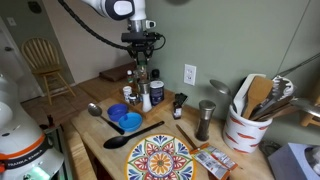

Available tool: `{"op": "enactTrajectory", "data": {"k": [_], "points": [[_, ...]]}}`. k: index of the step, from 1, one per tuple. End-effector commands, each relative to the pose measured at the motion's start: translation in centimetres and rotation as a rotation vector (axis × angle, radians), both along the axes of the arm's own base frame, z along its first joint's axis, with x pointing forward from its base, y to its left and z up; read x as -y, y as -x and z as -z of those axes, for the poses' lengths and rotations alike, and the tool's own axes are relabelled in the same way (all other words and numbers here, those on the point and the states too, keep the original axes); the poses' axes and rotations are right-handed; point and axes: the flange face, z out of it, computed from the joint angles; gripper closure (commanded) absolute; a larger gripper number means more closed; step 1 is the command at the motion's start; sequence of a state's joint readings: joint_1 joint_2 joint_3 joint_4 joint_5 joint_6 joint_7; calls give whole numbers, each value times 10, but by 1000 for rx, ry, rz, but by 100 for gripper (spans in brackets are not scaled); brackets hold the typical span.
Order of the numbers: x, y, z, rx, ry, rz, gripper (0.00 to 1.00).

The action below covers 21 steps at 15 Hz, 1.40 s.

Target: Lift the spice shaker with the green lid and put it on the table

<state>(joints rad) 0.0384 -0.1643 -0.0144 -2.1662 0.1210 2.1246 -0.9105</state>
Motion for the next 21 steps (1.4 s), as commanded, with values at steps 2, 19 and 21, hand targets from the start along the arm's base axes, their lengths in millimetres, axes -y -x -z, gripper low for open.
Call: {"op": "enactTrajectory", "data": {"k": [2,19,21], "points": [[43,17,-42,16,-112,225,79],[185,27,-14,72,-62,1022,79],[191,22,3,39,-47,1077,79]]}}
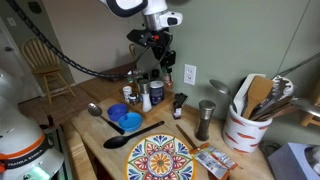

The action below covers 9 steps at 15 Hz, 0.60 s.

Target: Lift the spice shaker with the green lid and put it on the table

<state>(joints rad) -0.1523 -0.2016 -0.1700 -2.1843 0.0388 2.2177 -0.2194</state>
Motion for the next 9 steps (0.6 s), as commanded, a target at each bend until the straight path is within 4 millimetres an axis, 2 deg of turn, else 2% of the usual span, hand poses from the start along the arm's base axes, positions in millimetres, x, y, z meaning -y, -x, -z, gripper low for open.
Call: {"op": "enactTrajectory", "data": {"k": [1,4,9], "points": [[11,-7,28,-40,1,109,79],[22,-11,43,-50,-13,191,79],[40,-9,57,-67,-23,295,79]]}}
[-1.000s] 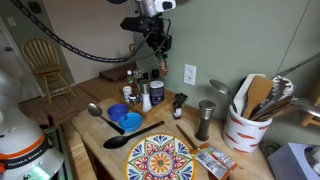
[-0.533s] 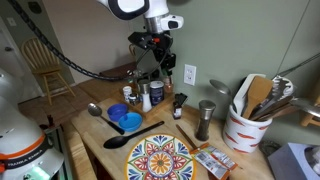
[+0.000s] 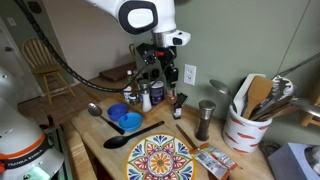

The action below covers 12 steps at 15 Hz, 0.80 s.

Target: Lift the spice shaker with the green lid and put it on the table

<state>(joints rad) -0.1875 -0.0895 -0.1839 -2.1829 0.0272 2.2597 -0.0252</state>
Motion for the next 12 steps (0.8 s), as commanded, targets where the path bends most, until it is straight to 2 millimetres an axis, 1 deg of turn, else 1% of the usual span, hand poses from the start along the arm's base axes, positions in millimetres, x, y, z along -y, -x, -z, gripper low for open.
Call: {"op": "enactTrajectory", "data": {"k": [1,4,7,12], "points": [[13,0,8,-5,20,67,79],[18,-10,22,10,70,134,79],[20,-22,44,22,101,192,79],[25,-28,78,-36,99,263,79]]}}
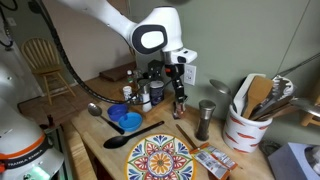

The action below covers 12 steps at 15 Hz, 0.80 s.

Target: Lift the spice shaker with the green lid and put it on the table

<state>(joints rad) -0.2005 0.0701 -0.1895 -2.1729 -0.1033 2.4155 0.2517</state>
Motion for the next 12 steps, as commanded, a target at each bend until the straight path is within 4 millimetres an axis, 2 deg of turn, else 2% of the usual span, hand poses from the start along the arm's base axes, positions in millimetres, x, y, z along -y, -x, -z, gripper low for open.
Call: {"op": "enactTrajectory", "data": {"k": [1,4,9,12], "points": [[6,-6,19,-28,-2,69,79],[7,-11,28,-29,-30,141,79],[12,-26,24,10,-77,277,79],[18,-32,29,11,-87,336,79]]}}
